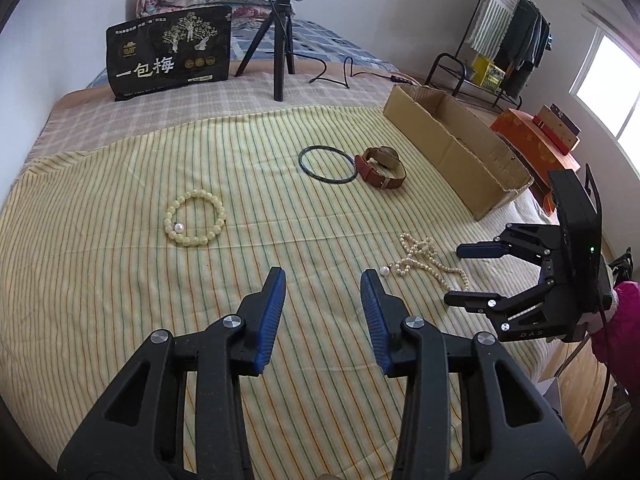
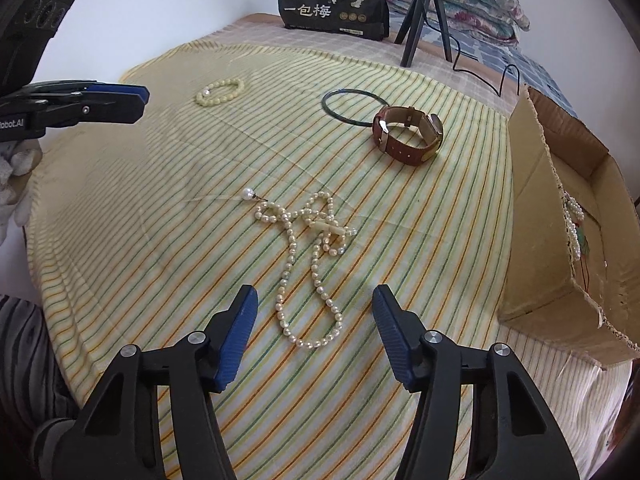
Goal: Organize jewelry
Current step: 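Grasp the pearl necklace end with the left tool while the right tool grasps its middle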
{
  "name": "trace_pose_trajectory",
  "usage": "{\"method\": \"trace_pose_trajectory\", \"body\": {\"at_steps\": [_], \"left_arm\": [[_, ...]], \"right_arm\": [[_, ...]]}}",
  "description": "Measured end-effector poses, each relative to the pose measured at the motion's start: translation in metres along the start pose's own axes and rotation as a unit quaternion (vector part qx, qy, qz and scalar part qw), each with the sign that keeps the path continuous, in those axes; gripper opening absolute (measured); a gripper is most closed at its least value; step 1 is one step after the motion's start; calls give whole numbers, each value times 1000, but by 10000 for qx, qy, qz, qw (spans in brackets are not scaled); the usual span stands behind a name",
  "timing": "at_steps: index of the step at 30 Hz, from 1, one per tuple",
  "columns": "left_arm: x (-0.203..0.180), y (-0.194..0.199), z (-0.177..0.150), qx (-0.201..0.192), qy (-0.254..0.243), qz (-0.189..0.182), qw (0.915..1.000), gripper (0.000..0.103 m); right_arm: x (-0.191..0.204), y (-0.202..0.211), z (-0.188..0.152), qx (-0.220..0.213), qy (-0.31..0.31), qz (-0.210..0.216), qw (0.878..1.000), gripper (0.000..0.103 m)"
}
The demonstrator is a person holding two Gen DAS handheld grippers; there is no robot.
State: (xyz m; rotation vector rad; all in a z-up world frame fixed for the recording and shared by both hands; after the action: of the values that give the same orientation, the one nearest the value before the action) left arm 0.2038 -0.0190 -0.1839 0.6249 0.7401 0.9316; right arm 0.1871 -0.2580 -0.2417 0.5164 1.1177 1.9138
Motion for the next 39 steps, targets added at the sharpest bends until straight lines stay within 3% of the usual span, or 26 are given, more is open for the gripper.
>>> {"method": "trace_pose_trajectory", "body": {"at_steps": [3, 18, 21, 23, 33, 35, 39], "left_arm": [[-7, -10, -1, 94, -112, -73, 9999, 33], [-33, -61, -2, 450, -451, -307, 9975, 26], [-36, -68, -2, 491, -506, -306, 9970, 26], [-38, -73, -3, 525, -551, -254, 9968, 20], [-46, -83, -4, 534, -719, -190, 9958, 20], [-47, -86, -4, 544, -763, -153, 9955, 14], [-48, -89, -4, 536, -816, -115, 9952, 14]], "right_arm": [[1, -4, 2, -20, 28, -6, 10000, 59], [-2, -9, 2, -82, 5, 6, 10000, 53], [-2, -9, 2, -101, 2, 0, 9999, 53], [-2, -9, 2, -111, -17, 14, 9999, 52], [-3, -9, 1, -137, -37, 45, 9999, 51], [-3, -9, 1, -140, -41, 44, 9999, 51], [-3, -9, 1, -140, -42, 44, 9999, 49]]}}
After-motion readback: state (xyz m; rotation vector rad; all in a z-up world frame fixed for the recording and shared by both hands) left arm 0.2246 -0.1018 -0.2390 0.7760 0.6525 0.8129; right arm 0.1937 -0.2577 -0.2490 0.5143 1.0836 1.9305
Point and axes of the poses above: each gripper's, at about its wrist camera, not at the fingertips, and y roughly against the way its jaws point, x to its left, z to its top, the point moved 1 cm from there along -y, roughly the way its jaws point, and after that the axes turned 5 degrees about -z, right-handed, at the moved point
